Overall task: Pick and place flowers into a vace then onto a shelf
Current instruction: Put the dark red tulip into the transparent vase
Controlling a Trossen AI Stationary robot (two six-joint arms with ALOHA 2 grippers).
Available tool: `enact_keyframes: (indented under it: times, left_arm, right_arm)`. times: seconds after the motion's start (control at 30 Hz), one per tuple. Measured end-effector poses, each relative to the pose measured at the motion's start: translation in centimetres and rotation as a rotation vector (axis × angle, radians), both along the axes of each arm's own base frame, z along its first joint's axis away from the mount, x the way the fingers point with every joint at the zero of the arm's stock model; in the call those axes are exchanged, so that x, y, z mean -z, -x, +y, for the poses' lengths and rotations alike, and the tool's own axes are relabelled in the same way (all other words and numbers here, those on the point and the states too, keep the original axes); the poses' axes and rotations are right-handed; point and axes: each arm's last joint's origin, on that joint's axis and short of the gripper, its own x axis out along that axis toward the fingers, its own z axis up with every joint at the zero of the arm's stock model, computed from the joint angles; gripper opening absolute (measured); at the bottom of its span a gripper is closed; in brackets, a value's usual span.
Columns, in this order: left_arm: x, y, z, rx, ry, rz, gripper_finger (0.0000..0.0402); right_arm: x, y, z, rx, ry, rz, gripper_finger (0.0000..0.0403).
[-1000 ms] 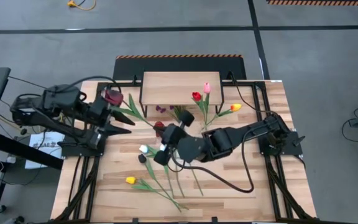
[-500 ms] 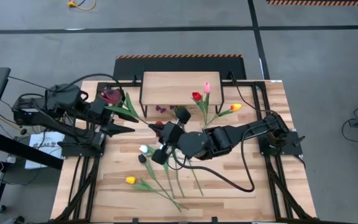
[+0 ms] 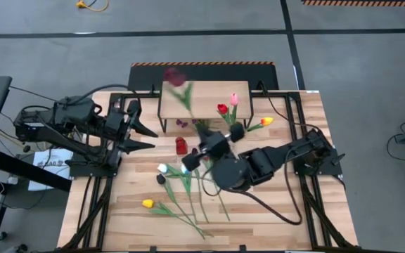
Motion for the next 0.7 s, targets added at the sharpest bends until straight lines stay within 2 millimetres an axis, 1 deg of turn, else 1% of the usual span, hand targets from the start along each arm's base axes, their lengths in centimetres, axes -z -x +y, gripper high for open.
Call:
enact_keyframes:
  times: [0.1,0.17,0.23,0.3,0.47,0.57,0.63,0.7]
  left_arm:
    - [0.0,0.0,0.0,-0.012,-0.004,-0.001,0.0126]
    - [0.0,0.0,0.0,-0.013,-0.004,-0.001,0.0126]
    - [0.0,0.0,0.0,-0.014,-0.004,-0.001,0.0126]
    - [0.0,0.0,0.0,-0.014,-0.004,-0.001,0.0126]
    - [0.0,0.0,0.0,-0.014,-0.003,-0.005,0.0126]
    - [-0.1,0.0,0.0,-0.014,-0.003,-0.008,0.0126]
    - [-0.1,0.0,0.0,-0.014,-0.003,-0.008,0.0126]
    - [-0.1,0.0,0.0,-0.014,-0.003,-0.008,0.0126]
  right_arm:
    - [1.1,1.4,0.7,0.127,0.002,-0.078,0.0000]
    - [2.0,2.8,1.1,0.124,-0.022,-0.134,0.0000]
    - [2.8,4.0,1.0,0.117,-0.061,-0.204,0.0000]
    - [3.8,4.8,0.9,0.110,-0.068,-0.215,0.0000]
    - [6.5,4.3,0.4,0.125,-0.025,-0.148,0.0000]
    - [7.8,4.1,-0.2,0.141,-0.003,-0.114,0.0000]
    - [8.3,3.9,-0.6,0.152,-0.004,-0.114,0.0000]
    - [8.2,3.8,-0.9,0.160,-0.012,-0.127,0.0000]
